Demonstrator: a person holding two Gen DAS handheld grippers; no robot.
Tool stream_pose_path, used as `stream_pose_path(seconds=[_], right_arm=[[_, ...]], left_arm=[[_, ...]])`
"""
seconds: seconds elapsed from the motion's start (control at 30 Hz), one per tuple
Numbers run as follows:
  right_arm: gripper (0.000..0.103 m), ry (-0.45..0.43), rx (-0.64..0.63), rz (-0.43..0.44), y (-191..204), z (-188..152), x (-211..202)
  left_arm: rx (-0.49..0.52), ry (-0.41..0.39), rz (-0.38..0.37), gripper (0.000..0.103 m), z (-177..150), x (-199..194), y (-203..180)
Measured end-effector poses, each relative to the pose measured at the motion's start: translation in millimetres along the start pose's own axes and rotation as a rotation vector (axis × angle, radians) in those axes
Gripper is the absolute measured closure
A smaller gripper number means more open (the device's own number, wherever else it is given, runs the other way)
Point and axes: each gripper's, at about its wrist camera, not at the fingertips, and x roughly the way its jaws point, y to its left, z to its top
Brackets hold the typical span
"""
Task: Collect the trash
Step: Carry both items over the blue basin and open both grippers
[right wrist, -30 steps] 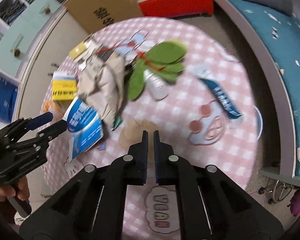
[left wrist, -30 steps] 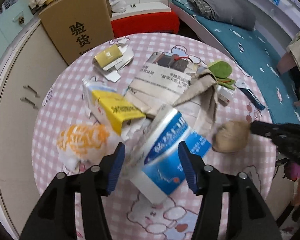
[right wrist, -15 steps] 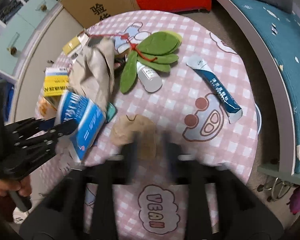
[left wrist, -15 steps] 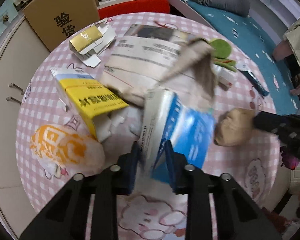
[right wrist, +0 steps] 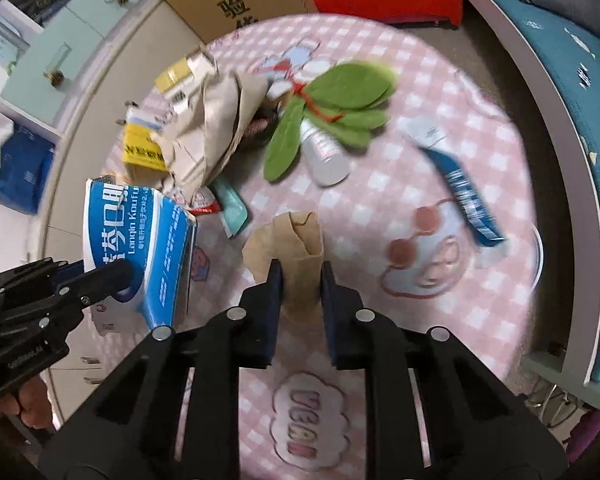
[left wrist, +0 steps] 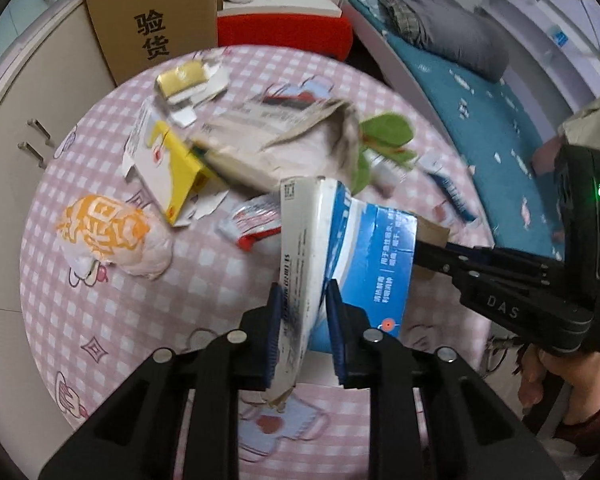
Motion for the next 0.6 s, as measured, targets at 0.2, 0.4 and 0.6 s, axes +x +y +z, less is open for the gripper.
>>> stream_pose_path(seconds=[0.2,0.4,0.6], right_arm=[[0.084,-0.077,0.037,-0.001,-46.7,6.4,-58.2],[0.084,-0.158,0.131,-0.085,-135.3,7.9,-123.2],[0.080,-0.185,0.229,-0.134,-218.5,5.1,-160.1]], left_arm=[[0.016,-0.037,-0.054,0.082,22.9,-7.3,-65.8],[0.081,-0.025,-0.088,0.082,57.3,15.2,-152.9],[0.152,-0.013,-0.110,0.082,84.4,39.5,-233.5]])
